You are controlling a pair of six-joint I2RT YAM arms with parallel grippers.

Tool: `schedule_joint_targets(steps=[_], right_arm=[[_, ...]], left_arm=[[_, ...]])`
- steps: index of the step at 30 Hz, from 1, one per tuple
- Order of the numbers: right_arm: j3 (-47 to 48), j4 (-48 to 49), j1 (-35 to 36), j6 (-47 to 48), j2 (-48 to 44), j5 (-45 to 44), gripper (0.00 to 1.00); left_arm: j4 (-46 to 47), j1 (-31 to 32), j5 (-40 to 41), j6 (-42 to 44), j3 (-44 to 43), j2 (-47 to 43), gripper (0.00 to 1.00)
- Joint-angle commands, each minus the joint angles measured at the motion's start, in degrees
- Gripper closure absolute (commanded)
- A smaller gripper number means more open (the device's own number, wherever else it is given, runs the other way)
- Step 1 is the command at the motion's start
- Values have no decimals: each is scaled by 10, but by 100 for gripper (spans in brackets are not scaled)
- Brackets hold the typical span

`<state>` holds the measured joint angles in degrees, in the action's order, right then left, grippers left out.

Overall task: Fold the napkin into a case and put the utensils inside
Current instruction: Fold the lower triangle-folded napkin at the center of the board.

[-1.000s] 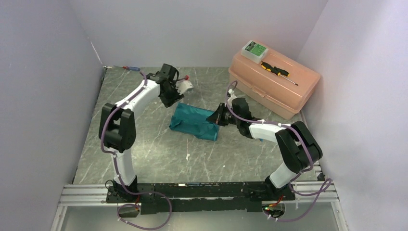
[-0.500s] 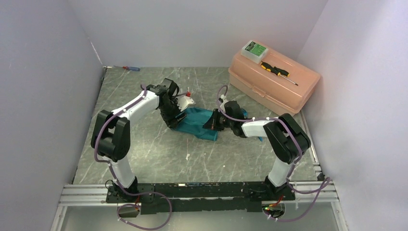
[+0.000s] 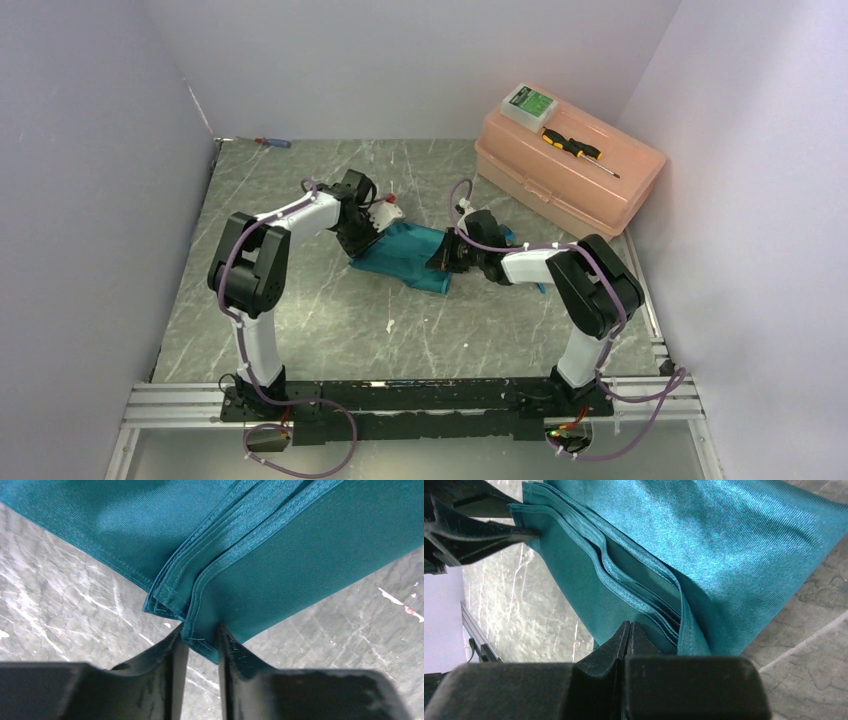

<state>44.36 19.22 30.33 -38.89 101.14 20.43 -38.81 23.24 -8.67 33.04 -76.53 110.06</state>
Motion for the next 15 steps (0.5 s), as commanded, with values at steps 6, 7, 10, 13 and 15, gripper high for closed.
schedule_joint_targets(steps=[6, 7, 10, 13, 15], right_arm=[[30, -36, -4, 31, -49, -14, 100], [39, -42, -6, 36, -52, -14, 97], [89, -66, -10, 50, -40, -9, 91], [144, -82, -13, 64, -2, -8, 90], [187, -88, -14, 69, 41, -6, 90]], left_arm=[[1, -14, -20, -36, -46, 7, 90], [1, -14, -23, -39, -46, 8, 90], [-6, -14, -36, -45, -49, 13, 90], [-11, -14, -40, -48, -53, 17, 89], [-13, -14, -38, -50, -55, 18, 89]])
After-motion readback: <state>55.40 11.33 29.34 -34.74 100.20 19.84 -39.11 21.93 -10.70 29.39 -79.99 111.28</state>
